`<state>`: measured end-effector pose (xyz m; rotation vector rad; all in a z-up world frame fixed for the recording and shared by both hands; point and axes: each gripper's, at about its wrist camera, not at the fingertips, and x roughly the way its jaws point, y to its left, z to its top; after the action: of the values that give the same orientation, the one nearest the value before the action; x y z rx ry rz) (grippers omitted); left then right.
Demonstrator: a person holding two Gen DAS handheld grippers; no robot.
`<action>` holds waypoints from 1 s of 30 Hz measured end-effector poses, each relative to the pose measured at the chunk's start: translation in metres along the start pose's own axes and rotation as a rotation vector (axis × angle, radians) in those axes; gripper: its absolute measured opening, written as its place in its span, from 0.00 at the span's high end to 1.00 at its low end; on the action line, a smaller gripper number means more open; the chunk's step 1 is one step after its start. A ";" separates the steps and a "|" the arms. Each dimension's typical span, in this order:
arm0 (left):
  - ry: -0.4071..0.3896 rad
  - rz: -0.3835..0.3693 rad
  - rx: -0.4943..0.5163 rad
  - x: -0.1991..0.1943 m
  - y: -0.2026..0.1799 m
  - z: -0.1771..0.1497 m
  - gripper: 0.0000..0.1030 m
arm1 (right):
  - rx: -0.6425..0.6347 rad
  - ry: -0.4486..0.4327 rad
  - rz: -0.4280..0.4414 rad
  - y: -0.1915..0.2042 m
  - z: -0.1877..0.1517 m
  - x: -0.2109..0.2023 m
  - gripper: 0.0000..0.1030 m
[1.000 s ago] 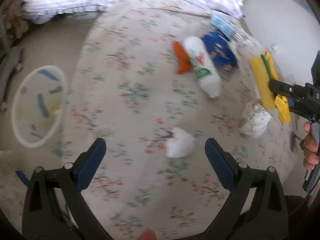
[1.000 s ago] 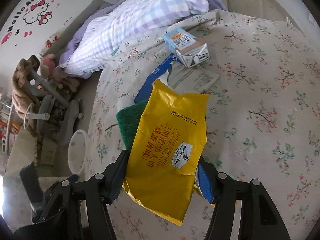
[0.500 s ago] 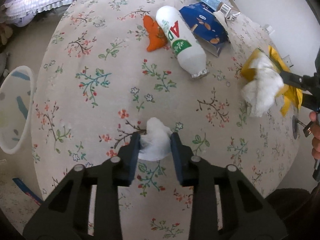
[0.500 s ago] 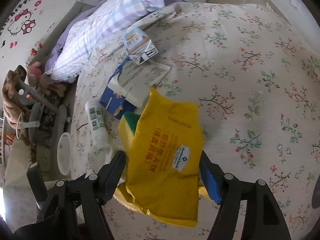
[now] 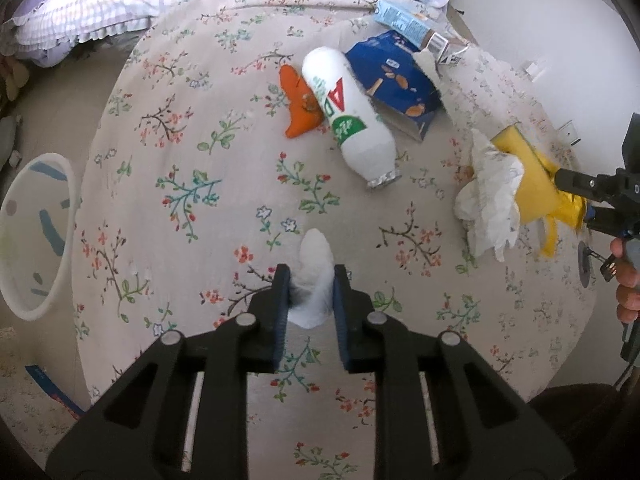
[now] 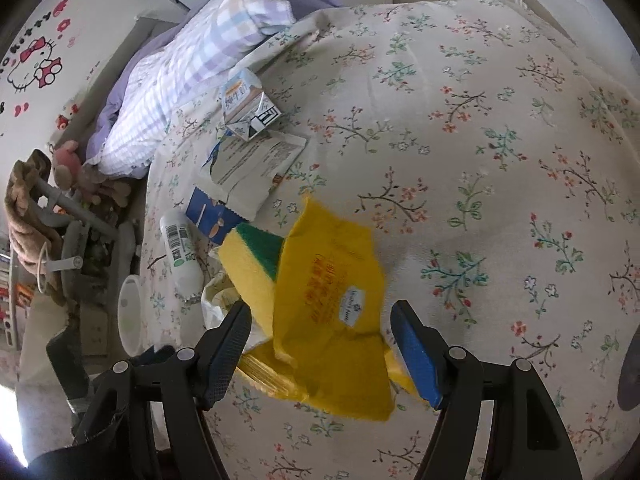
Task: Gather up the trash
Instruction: 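Lift the tissue with the left tool while the right tool regrips the yellow bag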
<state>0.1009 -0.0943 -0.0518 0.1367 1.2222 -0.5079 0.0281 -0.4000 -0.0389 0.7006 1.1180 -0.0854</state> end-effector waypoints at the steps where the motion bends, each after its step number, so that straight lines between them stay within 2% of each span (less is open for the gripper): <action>1: -0.004 -0.003 0.001 -0.002 0.000 0.000 0.78 | 0.001 -0.001 -0.002 -0.001 0.000 -0.002 0.29; 7: -0.019 -0.015 -0.007 -0.008 0.006 -0.001 0.79 | 0.000 -0.020 -0.016 -0.005 -0.001 -0.010 0.30; 11: -0.025 -0.012 -0.019 -0.013 0.012 -0.003 0.78 | -0.006 -0.040 -0.087 -0.010 0.000 -0.014 0.30; 13: -0.025 -0.012 -0.025 -0.014 0.015 -0.003 0.79 | -0.017 -0.048 -0.103 -0.011 0.000 -0.017 0.36; 18: -0.032 -0.009 -0.038 -0.017 0.021 -0.005 0.79 | -0.010 -0.017 -0.088 -0.017 0.001 -0.011 0.71; 20: -0.039 -0.010 -0.048 -0.020 0.024 -0.005 0.79 | 0.009 -0.017 -0.086 -0.022 0.002 -0.010 0.81; 27: -0.088 -0.033 -0.080 -0.038 0.033 -0.003 0.79 | -0.015 -0.136 -0.072 -0.008 0.001 -0.045 0.83; 30: -0.121 -0.042 -0.103 -0.050 0.041 -0.001 0.79 | -0.036 -0.189 -0.028 0.007 0.000 -0.064 0.83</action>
<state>0.1056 -0.0427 -0.0134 -0.0072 1.1318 -0.4814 0.0022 -0.4122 0.0184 0.6314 0.9462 -0.1526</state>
